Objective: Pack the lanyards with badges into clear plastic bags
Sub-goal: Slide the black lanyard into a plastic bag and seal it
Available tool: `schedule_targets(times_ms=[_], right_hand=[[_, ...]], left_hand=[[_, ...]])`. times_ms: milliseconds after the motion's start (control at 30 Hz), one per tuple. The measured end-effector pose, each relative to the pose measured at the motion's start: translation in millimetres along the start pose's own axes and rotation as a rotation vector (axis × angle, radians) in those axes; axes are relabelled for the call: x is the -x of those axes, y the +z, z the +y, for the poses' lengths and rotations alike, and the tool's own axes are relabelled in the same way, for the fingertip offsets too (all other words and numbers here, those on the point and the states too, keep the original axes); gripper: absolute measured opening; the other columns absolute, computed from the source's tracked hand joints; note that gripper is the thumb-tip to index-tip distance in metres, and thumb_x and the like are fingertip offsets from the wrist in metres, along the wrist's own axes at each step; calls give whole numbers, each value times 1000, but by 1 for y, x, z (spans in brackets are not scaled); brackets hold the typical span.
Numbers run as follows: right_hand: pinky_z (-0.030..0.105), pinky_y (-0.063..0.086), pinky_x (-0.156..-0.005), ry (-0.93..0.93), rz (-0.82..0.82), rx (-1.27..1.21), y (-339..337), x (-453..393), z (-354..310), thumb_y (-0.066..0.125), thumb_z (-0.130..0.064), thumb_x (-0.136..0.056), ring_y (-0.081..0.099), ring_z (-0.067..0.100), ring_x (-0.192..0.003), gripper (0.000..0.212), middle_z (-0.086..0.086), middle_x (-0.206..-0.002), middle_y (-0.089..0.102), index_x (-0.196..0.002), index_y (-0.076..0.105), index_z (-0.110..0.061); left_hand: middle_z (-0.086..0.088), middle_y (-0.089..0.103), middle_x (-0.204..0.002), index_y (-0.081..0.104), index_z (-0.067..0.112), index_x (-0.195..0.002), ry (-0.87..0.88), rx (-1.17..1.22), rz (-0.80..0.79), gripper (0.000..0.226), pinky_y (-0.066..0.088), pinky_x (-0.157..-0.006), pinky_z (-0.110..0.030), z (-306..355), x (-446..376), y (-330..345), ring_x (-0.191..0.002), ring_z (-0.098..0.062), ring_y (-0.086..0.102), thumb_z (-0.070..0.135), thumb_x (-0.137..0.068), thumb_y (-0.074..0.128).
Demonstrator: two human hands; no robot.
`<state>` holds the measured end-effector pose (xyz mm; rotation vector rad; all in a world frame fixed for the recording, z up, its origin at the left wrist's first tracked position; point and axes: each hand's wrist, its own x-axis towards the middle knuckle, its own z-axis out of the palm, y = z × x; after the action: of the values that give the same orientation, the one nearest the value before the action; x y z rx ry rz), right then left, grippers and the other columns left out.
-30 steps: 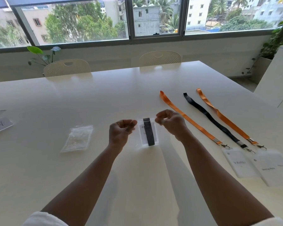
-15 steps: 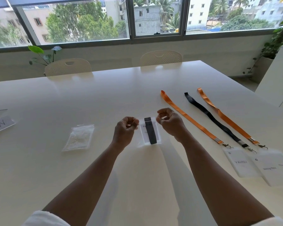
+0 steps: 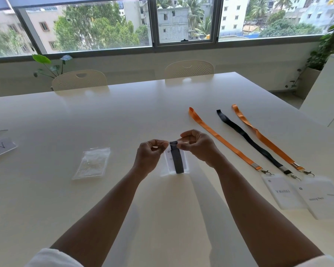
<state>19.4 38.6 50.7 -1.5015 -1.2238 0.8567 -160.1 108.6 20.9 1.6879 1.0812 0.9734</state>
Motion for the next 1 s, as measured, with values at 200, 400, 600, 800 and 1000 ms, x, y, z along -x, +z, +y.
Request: schedule_targets(times_ms=[200, 400, 600, 800, 1000], right_hand=[[10, 53, -72, -31, 17, 31, 4, 2, -1, 78, -19, -80, 68, 11, -94, 36, -1, -103, 71, -112, 62, -14], [8, 50, -63, -17, 26, 42, 2, 4, -3, 77, -18, -81, 66, 11, -91, 33, -3, -99, 70, -110, 61, -17], [8, 50, -60, 49, 18, -15, 4, 2, -6, 79, -10, -78, 66, 6, -81, 37, -1, -96, 67, -107, 57, -14], [16, 53, -64, 93, 16, 13, -3, 0, -7, 83, -12, -73, 68, 9, -81, 43, -1, -89, 71, -107, 57, -11], [26, 55, -76, 91, -5, 44, -11, 3, -7, 85, -19, -72, 66, 13, -84, 43, -3, -84, 69, -104, 57, -12]], left_hand=[[6, 72, -95, 72, 15, -105, -7, -34, -28, 18, 49, -72, -9, 3, 0, 3, -88, -2, 66, 29, -94, 65], [7, 75, -100, 74, 19, -111, 26, -45, -132, 26, 54, -75, -14, 8, 4, 0, -93, -5, 70, 33, -89, 71], [5, 76, -90, 77, 18, -101, 23, -107, -46, 16, 49, -58, -11, 15, 6, 4, -75, 2, 69, 26, -87, 74], [11, 75, -85, 78, 20, -95, 51, -181, -23, 11, 58, -64, -26, 19, 7, 5, -74, -11, 71, 25, -86, 75], [8, 75, -86, 78, 18, -96, 26, -184, -93, 12, 54, -62, -23, 25, 5, 2, -75, -12, 69, 26, -89, 72]])
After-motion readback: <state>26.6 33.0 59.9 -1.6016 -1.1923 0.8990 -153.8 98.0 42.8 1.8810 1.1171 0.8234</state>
